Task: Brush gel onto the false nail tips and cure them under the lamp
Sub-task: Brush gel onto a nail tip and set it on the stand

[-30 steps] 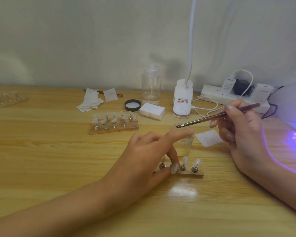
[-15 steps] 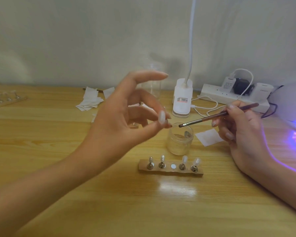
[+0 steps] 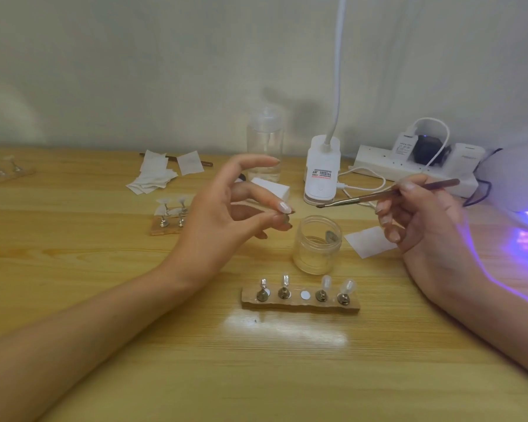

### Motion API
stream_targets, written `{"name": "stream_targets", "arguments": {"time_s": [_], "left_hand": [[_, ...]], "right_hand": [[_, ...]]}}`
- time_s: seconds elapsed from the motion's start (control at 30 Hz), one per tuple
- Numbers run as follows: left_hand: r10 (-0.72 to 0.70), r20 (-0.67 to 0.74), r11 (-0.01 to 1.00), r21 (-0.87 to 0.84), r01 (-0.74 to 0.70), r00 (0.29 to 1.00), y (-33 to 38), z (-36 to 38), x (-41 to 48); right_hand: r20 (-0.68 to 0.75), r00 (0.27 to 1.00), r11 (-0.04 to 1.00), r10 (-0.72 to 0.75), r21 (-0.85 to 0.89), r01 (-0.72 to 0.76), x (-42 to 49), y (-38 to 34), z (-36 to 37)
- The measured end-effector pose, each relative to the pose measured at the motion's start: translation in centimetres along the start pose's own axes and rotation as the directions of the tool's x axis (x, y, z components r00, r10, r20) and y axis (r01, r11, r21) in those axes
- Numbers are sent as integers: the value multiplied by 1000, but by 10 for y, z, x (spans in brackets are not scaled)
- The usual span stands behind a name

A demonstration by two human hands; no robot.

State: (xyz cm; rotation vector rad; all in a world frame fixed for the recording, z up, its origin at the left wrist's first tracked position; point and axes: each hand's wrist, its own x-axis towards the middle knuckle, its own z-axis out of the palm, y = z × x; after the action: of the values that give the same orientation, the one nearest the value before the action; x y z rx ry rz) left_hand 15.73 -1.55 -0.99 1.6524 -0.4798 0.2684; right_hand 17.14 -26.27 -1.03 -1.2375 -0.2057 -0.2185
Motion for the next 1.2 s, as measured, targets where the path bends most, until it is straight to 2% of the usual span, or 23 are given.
{"name": "stream_targets", "arguments": {"time_s": [0.23,0.47,1.2], "left_hand": [[85,11,995,53,-85,996,-5,2,-1],[81,51,989,118,-87,995,-7,2,-1],[60,72,990,122,-69,996,-7,5,-1]], "right_hand": [[34,999,999,-31,-15,32,0,0,1],[-3,1000,1000,20,-14,-20,2,1,1],[111,992,994,65,-95,-55,1,1,4]]}}
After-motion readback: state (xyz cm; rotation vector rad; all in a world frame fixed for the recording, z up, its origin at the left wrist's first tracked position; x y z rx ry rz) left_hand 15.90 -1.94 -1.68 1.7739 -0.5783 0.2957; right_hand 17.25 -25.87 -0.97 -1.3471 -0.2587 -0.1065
